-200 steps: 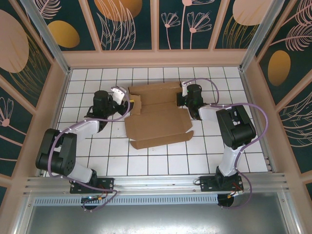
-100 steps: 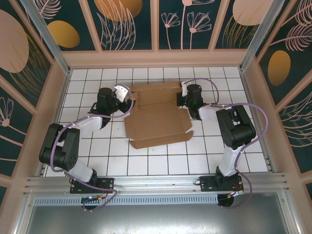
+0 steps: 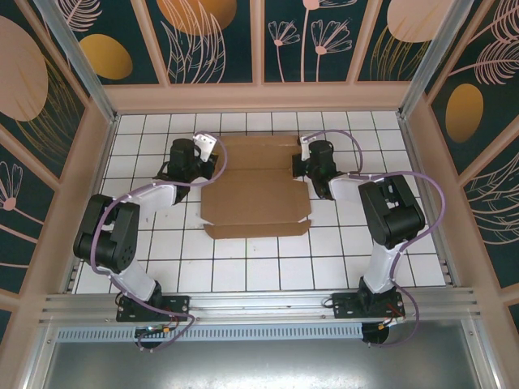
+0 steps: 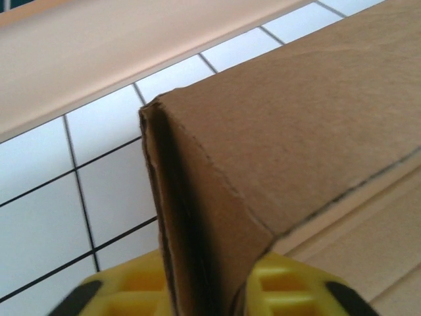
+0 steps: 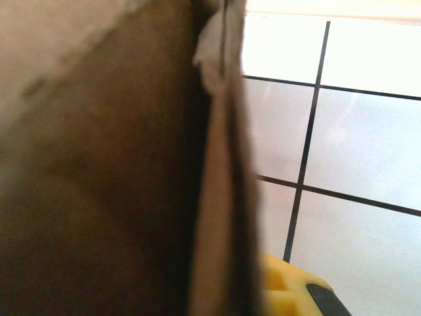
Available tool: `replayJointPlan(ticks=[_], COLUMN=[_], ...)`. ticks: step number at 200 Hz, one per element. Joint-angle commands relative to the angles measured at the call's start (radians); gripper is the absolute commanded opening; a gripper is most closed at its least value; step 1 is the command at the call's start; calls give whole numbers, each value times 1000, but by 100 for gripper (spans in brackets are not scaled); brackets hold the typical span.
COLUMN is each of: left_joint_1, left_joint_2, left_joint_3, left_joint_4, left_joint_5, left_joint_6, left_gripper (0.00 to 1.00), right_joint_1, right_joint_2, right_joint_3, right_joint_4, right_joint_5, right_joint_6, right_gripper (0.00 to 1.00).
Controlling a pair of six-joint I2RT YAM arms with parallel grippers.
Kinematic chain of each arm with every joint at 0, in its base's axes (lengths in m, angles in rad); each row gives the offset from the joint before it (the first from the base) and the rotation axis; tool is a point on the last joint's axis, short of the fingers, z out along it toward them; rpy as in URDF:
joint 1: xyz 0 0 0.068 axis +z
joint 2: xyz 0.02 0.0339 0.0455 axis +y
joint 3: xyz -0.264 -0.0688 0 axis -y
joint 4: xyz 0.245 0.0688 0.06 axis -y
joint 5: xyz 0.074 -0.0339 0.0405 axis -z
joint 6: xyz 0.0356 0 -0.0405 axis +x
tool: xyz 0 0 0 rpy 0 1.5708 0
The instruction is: Fold the paper box
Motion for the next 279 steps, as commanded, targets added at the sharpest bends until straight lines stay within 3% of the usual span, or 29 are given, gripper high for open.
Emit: replayJointPlan(ticks=[1, 59, 94, 127, 146, 177, 237, 279], left_joint_1=[-3, -43, -68, -88, -93, -93, -93, -94], left_joint_2=[29, 71, 107, 129, 123, 127, -70, -211], left_joint_3=[38, 54, 100, 119, 118, 129, -75, -151], left_joint_4=[-31, -34, -67, -78, -74, -112, 12, 46], left_joint_5=[-164, -381, -528, -601, -583, -495, -253, -164], left_joint_6=[5, -64, -186, -266, -295, -357, -418, -437], left_gripper=[15, 6, 4, 0, 0, 10, 60, 65], right_joint_1=[21, 35, 57, 147, 166, 158, 126, 114], right_joint_2=[-11, -41, -14, -39, -47, -47, -76, -79], right_joint_3=[5, 46, 124, 121, 121, 82, -5, -14], right_joint_4=[-120, -186, -289, -272, -266, -211, -101, -84], right_joint_5=[21, 74, 156, 444, 460, 443, 425, 410], right_joint_6=[15, 61, 198, 262, 256, 218, 172, 150], right_gripper=[0, 0, 0, 0, 0, 0, 0, 0])
